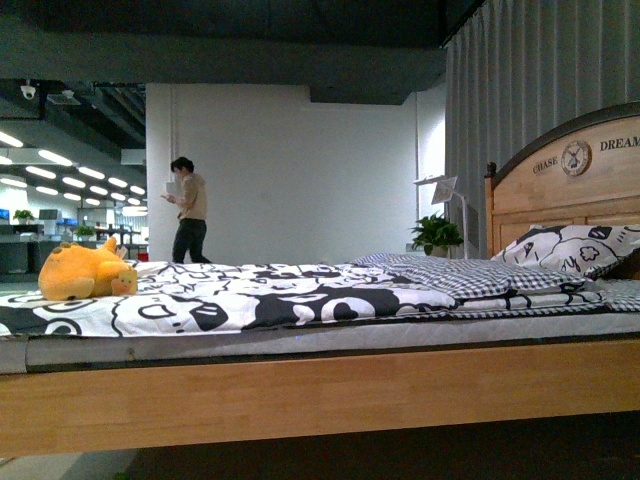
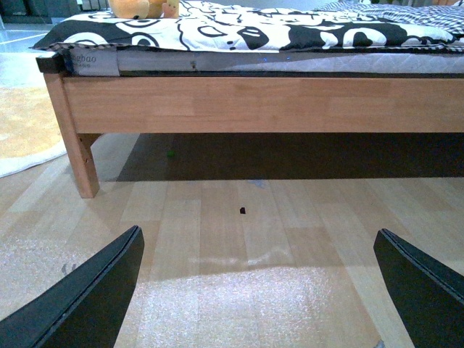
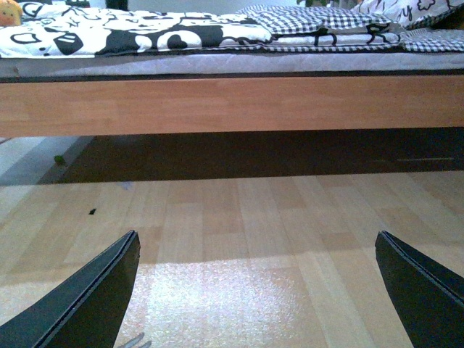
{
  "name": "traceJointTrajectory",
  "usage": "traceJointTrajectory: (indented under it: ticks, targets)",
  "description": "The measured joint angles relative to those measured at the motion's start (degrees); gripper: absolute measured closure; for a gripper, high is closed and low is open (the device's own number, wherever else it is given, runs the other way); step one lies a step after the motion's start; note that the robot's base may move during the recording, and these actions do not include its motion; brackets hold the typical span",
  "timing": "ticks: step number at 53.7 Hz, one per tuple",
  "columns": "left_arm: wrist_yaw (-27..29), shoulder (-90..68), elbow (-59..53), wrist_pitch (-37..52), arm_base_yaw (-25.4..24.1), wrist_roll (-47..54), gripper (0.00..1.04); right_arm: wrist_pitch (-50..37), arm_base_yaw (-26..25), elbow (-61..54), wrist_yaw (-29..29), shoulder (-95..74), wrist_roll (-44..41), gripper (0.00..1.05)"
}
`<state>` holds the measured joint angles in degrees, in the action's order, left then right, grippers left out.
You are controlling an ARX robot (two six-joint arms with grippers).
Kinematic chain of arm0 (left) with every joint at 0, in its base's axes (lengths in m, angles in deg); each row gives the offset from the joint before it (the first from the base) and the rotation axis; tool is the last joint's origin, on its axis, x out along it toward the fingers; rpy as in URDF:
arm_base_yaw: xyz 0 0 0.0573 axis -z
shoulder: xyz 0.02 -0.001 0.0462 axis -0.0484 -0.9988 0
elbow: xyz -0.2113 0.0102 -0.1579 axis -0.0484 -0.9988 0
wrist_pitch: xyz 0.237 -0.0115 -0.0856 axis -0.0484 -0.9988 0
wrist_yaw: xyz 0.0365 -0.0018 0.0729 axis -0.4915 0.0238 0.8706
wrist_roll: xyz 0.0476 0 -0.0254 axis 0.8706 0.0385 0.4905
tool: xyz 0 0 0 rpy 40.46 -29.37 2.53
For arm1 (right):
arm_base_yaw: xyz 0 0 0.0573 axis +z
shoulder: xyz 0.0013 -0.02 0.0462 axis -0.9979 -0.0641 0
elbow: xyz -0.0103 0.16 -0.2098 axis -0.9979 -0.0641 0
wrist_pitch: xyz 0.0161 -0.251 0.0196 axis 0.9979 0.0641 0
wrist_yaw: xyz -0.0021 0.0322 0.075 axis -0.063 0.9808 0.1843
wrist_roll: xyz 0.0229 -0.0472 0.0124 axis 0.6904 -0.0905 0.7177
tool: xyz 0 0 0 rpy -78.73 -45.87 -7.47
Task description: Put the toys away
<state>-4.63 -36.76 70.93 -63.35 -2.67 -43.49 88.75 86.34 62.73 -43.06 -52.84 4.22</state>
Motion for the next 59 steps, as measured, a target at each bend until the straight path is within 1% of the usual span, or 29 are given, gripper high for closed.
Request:
traceJointTrajectory:
  ticks: [59]
  targets:
    - [0.0,0.0,0.0,0.0,0.0,0.0,0.06,0.0,0.0,0.0,-0.02,0.0,0.0,0.07]
